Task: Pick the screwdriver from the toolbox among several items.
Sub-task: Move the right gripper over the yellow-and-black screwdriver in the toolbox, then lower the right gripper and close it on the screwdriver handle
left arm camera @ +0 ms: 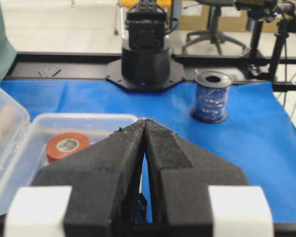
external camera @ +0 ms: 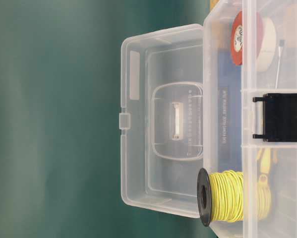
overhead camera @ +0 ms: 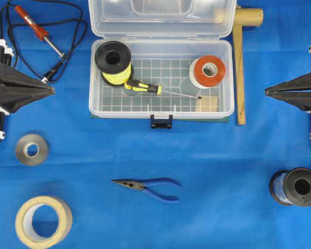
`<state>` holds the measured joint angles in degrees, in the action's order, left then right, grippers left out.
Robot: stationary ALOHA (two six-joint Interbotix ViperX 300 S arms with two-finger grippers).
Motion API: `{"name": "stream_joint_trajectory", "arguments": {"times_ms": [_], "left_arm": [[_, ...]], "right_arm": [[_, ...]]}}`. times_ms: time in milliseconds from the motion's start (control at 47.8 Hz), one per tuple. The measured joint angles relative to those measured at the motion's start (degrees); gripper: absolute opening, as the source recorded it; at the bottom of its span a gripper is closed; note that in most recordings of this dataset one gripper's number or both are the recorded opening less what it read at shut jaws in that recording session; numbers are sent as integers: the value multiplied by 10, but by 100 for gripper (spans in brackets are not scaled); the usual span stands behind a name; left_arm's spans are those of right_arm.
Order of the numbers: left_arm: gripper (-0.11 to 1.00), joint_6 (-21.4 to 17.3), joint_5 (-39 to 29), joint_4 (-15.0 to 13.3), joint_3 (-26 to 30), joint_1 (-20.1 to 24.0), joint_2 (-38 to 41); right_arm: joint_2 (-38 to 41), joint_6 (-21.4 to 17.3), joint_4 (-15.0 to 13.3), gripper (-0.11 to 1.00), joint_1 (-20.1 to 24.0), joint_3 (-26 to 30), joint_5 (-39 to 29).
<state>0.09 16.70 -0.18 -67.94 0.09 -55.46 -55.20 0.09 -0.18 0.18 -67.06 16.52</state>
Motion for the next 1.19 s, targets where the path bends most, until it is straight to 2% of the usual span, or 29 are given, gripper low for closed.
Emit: {"name": "stream_joint_trajectory", "arguments": {"times_ms": [188,377,545,586,649,796,859,901,1026,1194], "left_arm": [[0,-4,12,-11,9,-8,0],[0,-4,12,-13,9,-8,9],[0,1,12,-14,9,-8,16],[0,0,12,-14,9,-8,18],[0,1,12,-14,9,-9,18],[0,0,12,-14,9,-9,19],[0,-1,12,-14,9,-9,20],[0,-1,12,-14,9,-9,20],[0,-1,12,-14,9,-9,23],[0,-1,13,-14,9,-9,25]], "right_arm": [[22,-12,13,1,-13,27,-30],[102,-31,32,1,-37,124,-144],[200,-66,33,2,-55,225,-250],[225,-77,33,5,-62,250,-275],[263,-94,34,17,-73,284,-308],[379,-135,34,57,-95,377,-400],[430,-149,33,71,-101,419,-444],[463,-156,29,73,-103,450,-471],[555,-168,18,68,-105,530,-535],[671,-175,3,68,-113,600,-565]]}}
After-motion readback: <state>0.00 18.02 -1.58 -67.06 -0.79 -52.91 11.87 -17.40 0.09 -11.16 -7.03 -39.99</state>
